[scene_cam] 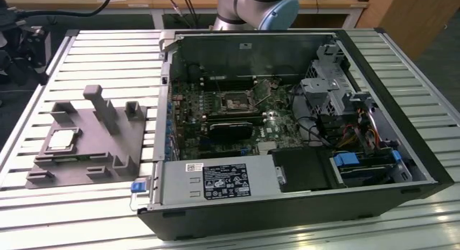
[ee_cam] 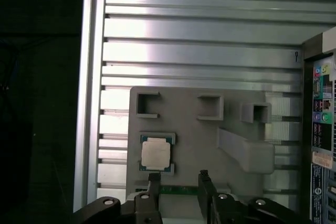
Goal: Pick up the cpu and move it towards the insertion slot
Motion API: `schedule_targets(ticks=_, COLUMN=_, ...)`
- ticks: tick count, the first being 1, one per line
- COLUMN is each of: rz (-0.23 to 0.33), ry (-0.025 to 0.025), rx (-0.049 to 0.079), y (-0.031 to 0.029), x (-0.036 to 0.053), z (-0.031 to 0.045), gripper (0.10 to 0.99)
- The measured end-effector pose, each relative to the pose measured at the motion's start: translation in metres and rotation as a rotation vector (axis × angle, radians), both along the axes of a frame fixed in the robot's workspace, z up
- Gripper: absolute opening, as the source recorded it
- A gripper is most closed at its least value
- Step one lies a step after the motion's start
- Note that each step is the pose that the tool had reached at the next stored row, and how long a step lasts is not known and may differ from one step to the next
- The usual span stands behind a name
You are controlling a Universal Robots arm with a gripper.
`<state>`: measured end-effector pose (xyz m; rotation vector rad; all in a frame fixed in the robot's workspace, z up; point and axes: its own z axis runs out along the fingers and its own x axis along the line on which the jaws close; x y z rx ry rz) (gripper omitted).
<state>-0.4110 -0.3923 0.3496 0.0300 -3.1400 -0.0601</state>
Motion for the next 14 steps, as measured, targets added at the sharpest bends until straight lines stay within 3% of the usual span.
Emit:
schedule_targets(ticks=1, rz=0.0, ry=-0.0001, rx=0.0, y=0.0, x=-0.0001, z=-0.001, gripper=0.412)
schedule_targets(ticks=3, rz=0.0, ry=0.0, rx=0.0, y=0.0, x=-0.0003, z=-0.0031, gripper=0.525)
schedule_targets(ticks=6, rz=0.0, ry=0.0, rx=0.0, y=0.0, x=-0.0005, z=-0.007, gripper=0.584)
schedule_targets(ticks=7, rz=0.0, ry=0.0, rx=0.0, y=0.0, x=-0.0006, z=-0.0084, gripper=0.647)
schedule_targets(ticks=14, rz=0.0, ry=0.0002, rx=0.0, y=0.0, x=-0.0009, z=-0.016, gripper=0.647)
